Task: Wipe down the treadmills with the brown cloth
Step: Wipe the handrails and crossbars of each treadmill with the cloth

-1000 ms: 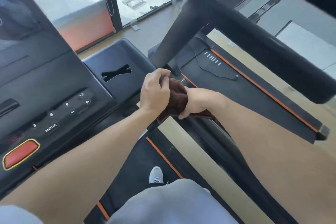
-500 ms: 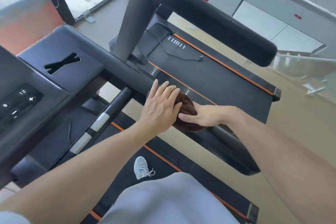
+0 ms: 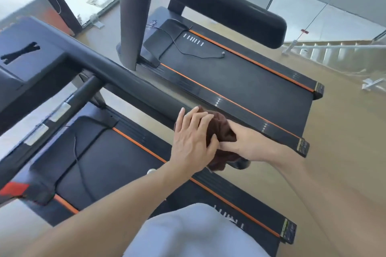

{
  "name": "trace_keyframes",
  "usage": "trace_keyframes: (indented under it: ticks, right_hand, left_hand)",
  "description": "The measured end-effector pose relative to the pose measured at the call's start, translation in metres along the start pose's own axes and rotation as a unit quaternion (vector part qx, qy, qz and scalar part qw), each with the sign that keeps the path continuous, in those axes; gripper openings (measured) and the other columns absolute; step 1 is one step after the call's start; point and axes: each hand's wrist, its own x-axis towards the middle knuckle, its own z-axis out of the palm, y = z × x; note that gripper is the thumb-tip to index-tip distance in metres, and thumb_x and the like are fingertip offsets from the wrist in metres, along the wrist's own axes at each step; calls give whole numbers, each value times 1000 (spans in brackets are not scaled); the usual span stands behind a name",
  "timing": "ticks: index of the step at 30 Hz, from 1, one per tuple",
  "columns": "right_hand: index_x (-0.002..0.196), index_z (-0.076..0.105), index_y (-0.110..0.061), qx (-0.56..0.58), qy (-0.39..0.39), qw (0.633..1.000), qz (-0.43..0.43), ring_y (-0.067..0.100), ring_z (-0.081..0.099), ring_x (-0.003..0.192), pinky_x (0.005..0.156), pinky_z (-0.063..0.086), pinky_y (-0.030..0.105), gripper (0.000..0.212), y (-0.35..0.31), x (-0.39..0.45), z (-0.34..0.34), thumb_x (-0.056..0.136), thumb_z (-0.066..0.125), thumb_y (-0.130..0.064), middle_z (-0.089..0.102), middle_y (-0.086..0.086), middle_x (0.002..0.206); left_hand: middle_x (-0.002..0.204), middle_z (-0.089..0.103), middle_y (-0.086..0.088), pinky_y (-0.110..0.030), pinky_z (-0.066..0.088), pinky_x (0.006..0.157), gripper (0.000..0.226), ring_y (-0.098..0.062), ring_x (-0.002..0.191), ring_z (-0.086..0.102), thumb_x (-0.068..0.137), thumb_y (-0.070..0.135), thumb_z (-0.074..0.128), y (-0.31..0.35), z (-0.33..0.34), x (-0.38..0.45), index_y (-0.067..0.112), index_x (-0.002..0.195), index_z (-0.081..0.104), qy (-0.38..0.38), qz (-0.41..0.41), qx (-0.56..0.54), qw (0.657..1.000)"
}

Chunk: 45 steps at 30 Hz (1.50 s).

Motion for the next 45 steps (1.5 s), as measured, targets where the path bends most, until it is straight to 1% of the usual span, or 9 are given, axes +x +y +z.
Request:
trace_keyframes:
  ticks: [4,10,19,24,28,31,33,39,45]
  right_hand:
    - [134,61,-40,154,87,983,-46,9,73,95,81,61,35,45,46,-35,12,92,76,-38,75,-14,110]
    - [107,76,-32,304,233,924,-17,-6,68,86,77,51,16,19,95,-67,34,94,74,-19,76,-16,96]
    - [104,75,-30,369,131,919,54,5,73,90,77,56,18,19,132,-52,-6,94,74,-13,79,-10,98]
    - [102,76,-20,309,98,943,72,1,70,75,61,48,12,11,132,-17,-60,97,70,-13,76,-9,85]
    - [107,77,-27,165,91,981,51,12,70,95,84,51,26,13,134,14,-111,95,71,-24,78,-10,98]
    - [111,76,-31,113,95,988,39,11,70,98,83,52,27,19,130,31,-148,97,68,-21,76,-13,104]
    - [111,76,-36,109,98,989,26,11,70,97,79,54,28,23,123,46,-172,98,65,-21,75,-17,104]
    - [112,74,-37,116,173,975,-79,-5,66,101,86,50,15,30,78,85,-257,100,62,-12,74,-22,105]
    - [115,74,-40,3,265,933,-242,-3,64,102,93,44,10,52,35,125,-371,90,62,4,70,-31,103]
  left_hand:
    - [110,67,0,-50,23,124,35,-26,116,56,86,34,56,43,26,0,16,112,70,56,-24,26,998]
    - [107,69,1,-44,31,118,23,-25,105,58,92,29,59,101,55,-9,19,108,71,50,-5,83,995]
    - [105,68,7,-39,42,92,16,-23,100,65,99,35,52,119,67,40,26,108,60,-132,-18,158,978]
    - [112,66,-3,-40,38,76,16,-34,102,64,104,37,46,119,82,94,21,106,46,-228,-159,107,955]
    - [119,65,-20,-35,38,79,27,-39,112,61,104,35,50,113,100,132,8,108,48,-304,-334,-66,890]
    - [105,72,-17,-44,59,79,31,-36,94,70,97,30,59,116,102,154,2,111,64,-328,-483,-314,749]
    - [101,74,-16,-45,62,78,28,-32,87,72,94,23,60,116,95,171,3,113,67,-313,-506,-460,659]
    - [121,73,-11,-36,55,84,42,-23,101,70,106,39,43,123,67,259,16,129,69,-161,-396,-687,588]
    - [110,72,-10,-39,61,75,34,-19,87,72,88,11,78,141,38,373,23,115,61,77,-311,-644,695]
